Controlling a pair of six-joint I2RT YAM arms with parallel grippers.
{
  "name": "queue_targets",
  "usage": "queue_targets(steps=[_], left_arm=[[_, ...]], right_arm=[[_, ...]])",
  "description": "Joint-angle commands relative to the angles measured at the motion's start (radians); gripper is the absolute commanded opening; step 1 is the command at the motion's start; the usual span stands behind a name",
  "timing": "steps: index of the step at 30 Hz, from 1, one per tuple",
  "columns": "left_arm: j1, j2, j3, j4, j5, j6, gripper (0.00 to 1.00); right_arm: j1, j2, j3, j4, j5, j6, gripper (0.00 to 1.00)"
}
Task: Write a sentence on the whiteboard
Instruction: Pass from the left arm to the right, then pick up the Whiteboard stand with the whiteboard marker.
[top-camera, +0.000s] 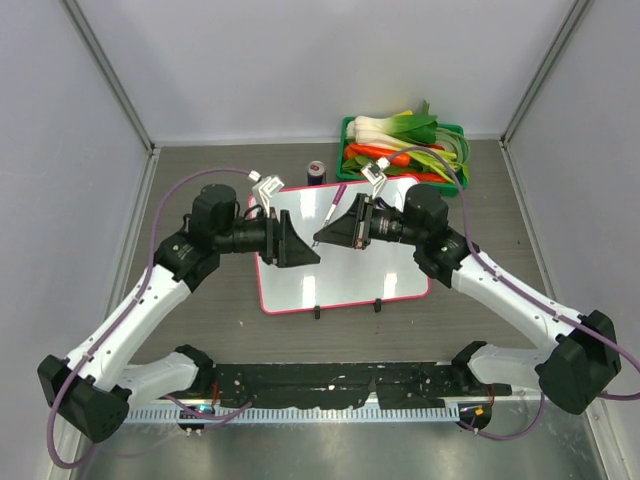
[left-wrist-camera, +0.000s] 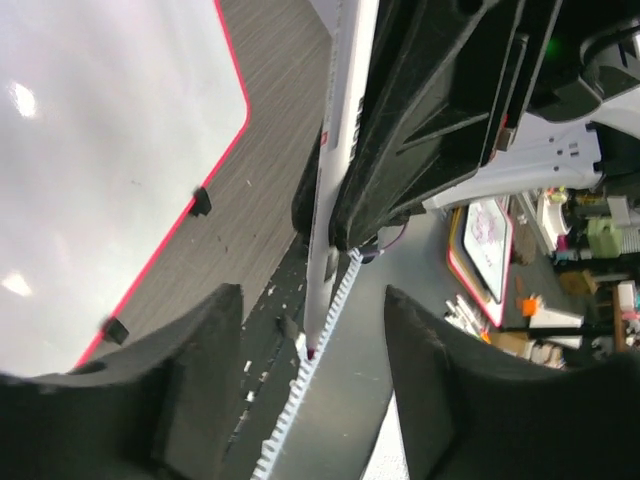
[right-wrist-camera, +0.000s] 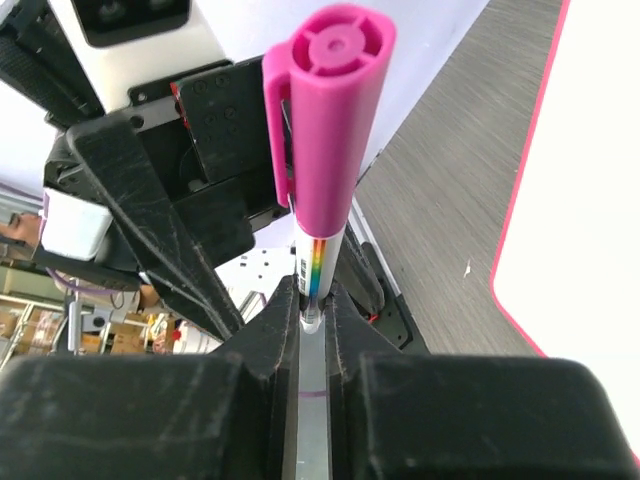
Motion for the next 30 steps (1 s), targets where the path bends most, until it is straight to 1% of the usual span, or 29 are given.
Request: queue_targets(steps=[1,3,4,6,9,10,12,14,15,18,19,20,23,26,30], left_arm=[[0.003,-0.101,-0.056,0.026,-0.105,-0.010,0.76],[0.003,-0.140,-0.090,0.021,-0.157,-0.024,0.93],[0.003,-0.160,-0.110,0.021,-0.180,-0.032,0.96],[0.003,-0.194,-0.161,0.017,-0.234,-0.058,0.97],[0.001,-0.236,-0.228,-0.034,-0.337,-0.096,0.97],[-0.005,-0.246,-0.253,-0.046,-0.364,-0.110,0.95],[-0.040,-0.265,-0.291,-0.083,-0.446,-0.140,0.93],[-0.100,-0.262,-0.308,-0.123,-0.525,-0.164,0.93],[-0.147,-0.254,-0.311,-0.144,-0.579,-0.173,0.93],[-0.310,-0.182,-0.288,-0.210,-0.757,-0.226,0.92],[-0.357,-0.152,-0.278,-0.227,-0.848,-0.246,0.92],[-0.408,-0.113,-0.267,-0.233,-0.890,-0.263,0.91],[-0.520,-0.006,-0.244,-0.226,-0.969,-0.320,0.88],[-0.603,0.112,-0.224,-0.192,-1.027,-0.357,0.82],[-0.663,0.258,-0.178,-0.170,-1.115,-0.381,0.78]], right_arm=[[0.006,-0.059,-0.013,-0.064,0.092,-0.077,0.01],[0.006,-0.087,-0.030,-0.094,0.157,-0.092,0.01],[0.006,-0.098,-0.033,-0.106,0.192,-0.099,0.01],[0.005,-0.121,-0.040,-0.155,0.256,-0.126,0.01],[-0.001,-0.154,-0.051,-0.239,0.324,-0.146,0.01],[-0.009,-0.167,-0.053,-0.253,0.350,-0.151,0.01],[-0.017,-0.184,-0.057,-0.284,0.379,-0.158,0.01],[-0.023,-0.202,-0.063,-0.313,0.404,-0.169,0.02],[-0.024,-0.210,-0.070,-0.315,0.411,-0.174,0.01],[-0.049,-0.222,-0.071,-0.351,0.430,-0.180,0.01],[-0.054,-0.225,-0.070,-0.359,0.430,-0.183,0.01],[-0.063,-0.230,-0.073,-0.370,0.428,-0.183,0.02],[-0.084,-0.250,-0.086,-0.382,0.427,-0.180,0.02],[-0.121,-0.280,-0.100,-0.390,0.410,-0.177,0.01],[-0.164,-0.303,-0.106,-0.405,0.384,-0.183,0.02]])
